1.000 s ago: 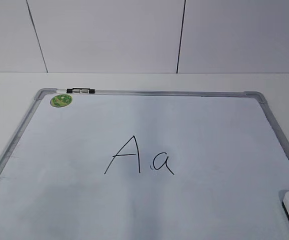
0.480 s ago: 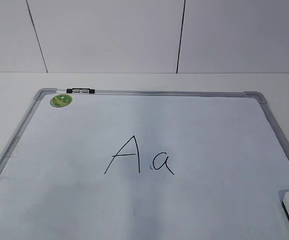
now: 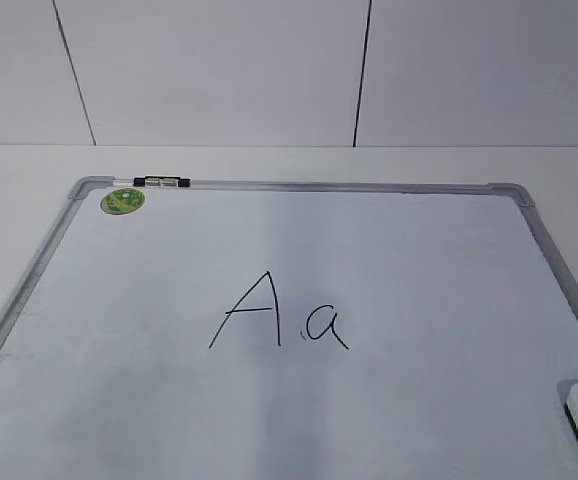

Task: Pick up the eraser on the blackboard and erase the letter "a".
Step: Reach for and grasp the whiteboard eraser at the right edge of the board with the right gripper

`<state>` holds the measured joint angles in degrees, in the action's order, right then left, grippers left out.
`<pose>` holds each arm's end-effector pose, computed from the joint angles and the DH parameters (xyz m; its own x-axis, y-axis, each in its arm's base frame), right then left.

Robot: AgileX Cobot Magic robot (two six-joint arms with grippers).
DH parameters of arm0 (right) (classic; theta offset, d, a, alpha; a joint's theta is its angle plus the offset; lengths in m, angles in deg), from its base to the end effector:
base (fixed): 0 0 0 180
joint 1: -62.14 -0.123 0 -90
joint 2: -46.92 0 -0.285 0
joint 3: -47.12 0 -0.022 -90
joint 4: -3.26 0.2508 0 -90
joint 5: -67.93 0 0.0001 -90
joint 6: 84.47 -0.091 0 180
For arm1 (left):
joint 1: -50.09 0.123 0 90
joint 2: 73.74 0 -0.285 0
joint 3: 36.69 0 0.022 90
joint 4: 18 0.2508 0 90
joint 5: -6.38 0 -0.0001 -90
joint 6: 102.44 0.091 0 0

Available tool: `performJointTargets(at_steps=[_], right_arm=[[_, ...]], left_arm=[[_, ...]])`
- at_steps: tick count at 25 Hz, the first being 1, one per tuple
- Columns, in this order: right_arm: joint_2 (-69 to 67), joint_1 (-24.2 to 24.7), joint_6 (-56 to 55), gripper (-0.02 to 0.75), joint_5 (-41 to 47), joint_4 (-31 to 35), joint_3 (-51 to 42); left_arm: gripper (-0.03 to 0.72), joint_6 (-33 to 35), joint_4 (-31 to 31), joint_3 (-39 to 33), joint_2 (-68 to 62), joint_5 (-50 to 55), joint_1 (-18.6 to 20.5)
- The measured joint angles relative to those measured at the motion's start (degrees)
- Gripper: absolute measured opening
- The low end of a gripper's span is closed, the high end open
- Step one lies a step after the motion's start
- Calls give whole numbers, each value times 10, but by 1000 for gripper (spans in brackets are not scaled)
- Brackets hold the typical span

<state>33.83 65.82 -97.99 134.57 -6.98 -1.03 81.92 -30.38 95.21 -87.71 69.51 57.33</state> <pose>0.0018 -0.0150 0.2727 -0.5684 0.1984 -0.7985 0.2894 0.9567 0.0317 0.0103 -0.0162 0.2778 -0.5647 -0.0943 -0.8199 0.0195 0.9917 -0.1275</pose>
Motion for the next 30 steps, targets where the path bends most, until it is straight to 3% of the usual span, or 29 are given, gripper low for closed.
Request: performJointTargets(at_steps=[16, 30], right_arm=[[0, -2, 0, 592, 0, 3, 0], [-125, -31, 129, 592, -20, 111, 5]], left_arm=[[235, 0, -1, 0, 0, 0, -23], [246, 0, -1, 0, 0, 0, -47]])
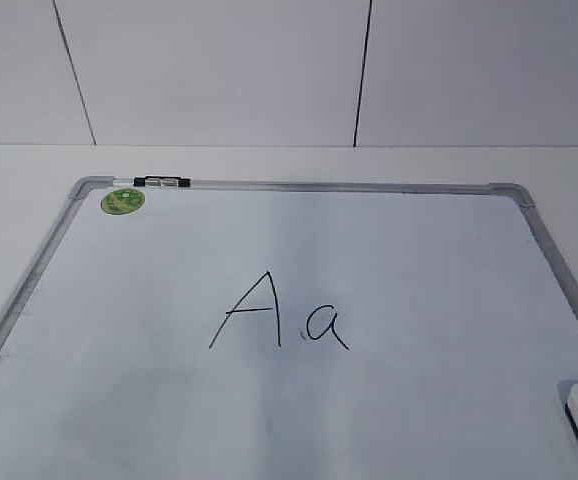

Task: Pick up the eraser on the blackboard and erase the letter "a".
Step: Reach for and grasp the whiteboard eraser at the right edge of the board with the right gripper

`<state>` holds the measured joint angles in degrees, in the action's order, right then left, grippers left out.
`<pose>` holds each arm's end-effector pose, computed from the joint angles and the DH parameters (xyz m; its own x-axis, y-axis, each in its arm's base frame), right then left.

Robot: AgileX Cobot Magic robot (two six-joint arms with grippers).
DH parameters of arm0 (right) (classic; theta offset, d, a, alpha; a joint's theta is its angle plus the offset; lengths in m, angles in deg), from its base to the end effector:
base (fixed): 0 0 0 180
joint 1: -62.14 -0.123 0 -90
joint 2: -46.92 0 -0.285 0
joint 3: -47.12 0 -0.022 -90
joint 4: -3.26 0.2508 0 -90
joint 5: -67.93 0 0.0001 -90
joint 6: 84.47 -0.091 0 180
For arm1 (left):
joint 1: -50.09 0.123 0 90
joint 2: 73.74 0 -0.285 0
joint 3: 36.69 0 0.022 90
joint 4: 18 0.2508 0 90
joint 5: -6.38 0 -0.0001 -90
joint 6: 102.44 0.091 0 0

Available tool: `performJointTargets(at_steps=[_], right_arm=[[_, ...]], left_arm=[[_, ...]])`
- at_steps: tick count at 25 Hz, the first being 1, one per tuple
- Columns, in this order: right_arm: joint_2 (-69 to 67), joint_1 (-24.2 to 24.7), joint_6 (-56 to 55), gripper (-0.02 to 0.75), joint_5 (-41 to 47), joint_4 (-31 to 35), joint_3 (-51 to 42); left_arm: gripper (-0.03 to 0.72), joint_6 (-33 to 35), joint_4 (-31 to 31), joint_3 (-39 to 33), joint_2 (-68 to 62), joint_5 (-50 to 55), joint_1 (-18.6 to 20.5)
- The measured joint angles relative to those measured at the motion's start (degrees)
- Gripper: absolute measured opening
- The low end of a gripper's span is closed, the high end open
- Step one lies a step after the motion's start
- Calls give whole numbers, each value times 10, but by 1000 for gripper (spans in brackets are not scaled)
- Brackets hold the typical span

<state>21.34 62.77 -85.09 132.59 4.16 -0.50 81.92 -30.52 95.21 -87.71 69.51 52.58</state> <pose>0.0377 0.0009 0.2721 -0.7413 0.0257 -0.6707 0.0145 0.9996 0.0223 0.0089 -0.0172 0.2779 -0.5705 -0.0483 -0.8199 0.1027 0.9862 -0.1296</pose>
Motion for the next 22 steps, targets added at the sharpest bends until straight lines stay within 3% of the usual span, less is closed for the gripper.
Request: performJointTargets(at_steps=[11, 22], right_arm=[[-100, -38, 57, 592, -7, 1, 15], [-270, -41, 58, 592, -52, 31, 26]], left_arm=[[250, 0, 0, 0, 0, 0, -7], [255, 0, 0, 0, 0, 0, -7]])
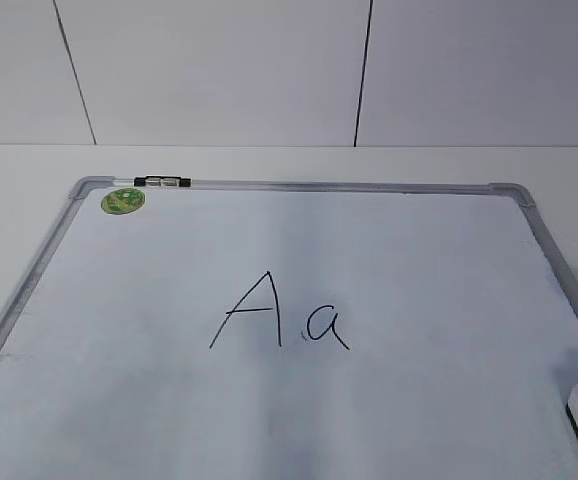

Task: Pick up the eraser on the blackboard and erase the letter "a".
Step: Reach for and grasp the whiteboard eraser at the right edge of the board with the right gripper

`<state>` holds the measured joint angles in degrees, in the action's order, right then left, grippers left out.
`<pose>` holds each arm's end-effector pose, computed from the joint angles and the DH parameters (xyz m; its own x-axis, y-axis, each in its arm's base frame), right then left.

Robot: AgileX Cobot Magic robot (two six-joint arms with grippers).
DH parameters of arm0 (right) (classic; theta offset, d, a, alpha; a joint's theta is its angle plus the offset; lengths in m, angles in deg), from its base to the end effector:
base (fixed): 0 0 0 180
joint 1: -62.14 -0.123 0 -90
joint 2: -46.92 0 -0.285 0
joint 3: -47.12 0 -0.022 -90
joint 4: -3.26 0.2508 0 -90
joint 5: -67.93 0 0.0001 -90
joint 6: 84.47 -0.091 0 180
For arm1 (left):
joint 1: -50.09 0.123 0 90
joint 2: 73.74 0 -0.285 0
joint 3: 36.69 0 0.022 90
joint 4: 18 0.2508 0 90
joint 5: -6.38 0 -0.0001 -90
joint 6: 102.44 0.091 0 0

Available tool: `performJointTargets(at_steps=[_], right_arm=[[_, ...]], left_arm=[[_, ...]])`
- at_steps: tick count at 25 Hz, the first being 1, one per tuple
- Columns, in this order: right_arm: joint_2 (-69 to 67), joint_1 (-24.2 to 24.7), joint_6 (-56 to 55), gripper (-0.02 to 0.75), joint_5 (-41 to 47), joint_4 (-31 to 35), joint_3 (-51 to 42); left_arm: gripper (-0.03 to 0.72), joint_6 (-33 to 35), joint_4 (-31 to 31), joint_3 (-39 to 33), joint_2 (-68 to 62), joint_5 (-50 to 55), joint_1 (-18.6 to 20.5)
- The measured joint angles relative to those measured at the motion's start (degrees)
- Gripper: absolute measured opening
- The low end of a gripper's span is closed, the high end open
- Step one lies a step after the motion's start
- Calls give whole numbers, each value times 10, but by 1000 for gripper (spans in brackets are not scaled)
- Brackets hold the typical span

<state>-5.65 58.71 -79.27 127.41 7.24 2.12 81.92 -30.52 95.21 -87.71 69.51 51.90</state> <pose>0.1132 0.0122 0.2544 -0.9128 -0.1101 -0.3933 -0.1338 0.9904 0.0333 0.0087 -0.0173 0.2779 -0.5710 -0.0415 -0.8199 0.1144 0.9849 -0.1296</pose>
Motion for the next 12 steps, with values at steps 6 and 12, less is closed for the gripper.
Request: performJointTargets(at_steps=[6, 12], right_arm=[[-116, 0, -7, 592, -25, 13, 67], [-202, 0, -8, 614, -29, 47, 115]], left_arm=[[274, 0, 0, 0, 0, 0, 0], [337, 0, 0, 0, 0, 0, -3]])
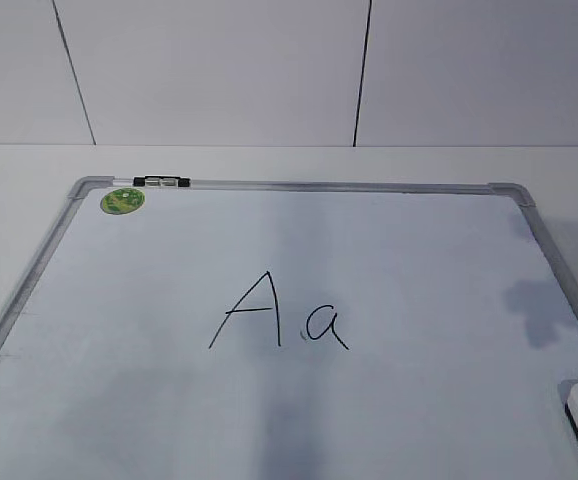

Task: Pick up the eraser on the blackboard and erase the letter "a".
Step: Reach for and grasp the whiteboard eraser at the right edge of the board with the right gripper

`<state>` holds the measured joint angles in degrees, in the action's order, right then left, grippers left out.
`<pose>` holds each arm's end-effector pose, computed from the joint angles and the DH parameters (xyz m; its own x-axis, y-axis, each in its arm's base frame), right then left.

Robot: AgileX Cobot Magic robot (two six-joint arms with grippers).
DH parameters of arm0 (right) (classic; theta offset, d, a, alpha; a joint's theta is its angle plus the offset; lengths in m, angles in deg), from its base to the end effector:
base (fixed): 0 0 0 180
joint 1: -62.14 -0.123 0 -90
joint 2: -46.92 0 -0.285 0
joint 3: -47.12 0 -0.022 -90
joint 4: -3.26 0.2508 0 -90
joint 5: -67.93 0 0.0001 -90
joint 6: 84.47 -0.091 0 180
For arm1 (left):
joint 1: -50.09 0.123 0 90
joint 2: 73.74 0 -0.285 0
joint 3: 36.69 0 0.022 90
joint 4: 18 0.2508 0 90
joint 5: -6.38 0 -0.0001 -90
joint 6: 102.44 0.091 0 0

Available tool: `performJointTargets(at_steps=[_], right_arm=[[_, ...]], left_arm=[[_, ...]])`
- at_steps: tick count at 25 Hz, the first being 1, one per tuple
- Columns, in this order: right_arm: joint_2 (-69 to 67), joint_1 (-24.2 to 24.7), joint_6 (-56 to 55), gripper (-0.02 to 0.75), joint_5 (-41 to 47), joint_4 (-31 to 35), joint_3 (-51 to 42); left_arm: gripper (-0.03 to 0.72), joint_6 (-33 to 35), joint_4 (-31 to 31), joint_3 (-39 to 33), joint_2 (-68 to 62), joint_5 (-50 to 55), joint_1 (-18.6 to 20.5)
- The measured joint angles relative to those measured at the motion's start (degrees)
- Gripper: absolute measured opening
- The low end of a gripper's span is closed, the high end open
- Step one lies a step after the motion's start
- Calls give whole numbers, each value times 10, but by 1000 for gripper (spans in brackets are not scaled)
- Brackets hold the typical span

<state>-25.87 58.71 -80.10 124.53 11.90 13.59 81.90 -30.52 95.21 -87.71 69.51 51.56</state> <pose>0.1884 0.0227 0.2597 -0.9533 -0.0500 -0.2979 -0.0899 0.9885 0.1218 0.0086 -0.0174 0.2779 -0.5713 -0.0385 -0.8198 0.1200 0.9842 -0.1299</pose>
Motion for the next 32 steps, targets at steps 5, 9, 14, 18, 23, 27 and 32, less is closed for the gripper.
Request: performJointTargets(at_steps=[5, 9, 14, 18, 23, 27, 32], right_arm=[[-55, 0, 0, 645, 13, 7, 2], [-85, 0, 0, 645, 33, 3, 2], [-88, 0, -4, 616, 50, -27, 2], [-88, 0, -14, 613, 58, -42, 2], [-88, 0, -16, 612, 61, -42, 2], [-88, 0, -16, 644, 71, -42, 2], [-91, 0, -14, 675, 73, -35, 2]], left_arm=[[347, -1, 0, 0, 0, 0, -10], [349, -1, 0, 0, 0, 0, -20], [349, -1, 0, 0, 0, 0, -28], [349, -1, 0, 0, 0, 0, -28], [349, -1, 0, 0, 0, 0, -28], [349, -1, 0, 0, 0, 0, -28], [349, -1, 0, 0, 0, 0, -28]])
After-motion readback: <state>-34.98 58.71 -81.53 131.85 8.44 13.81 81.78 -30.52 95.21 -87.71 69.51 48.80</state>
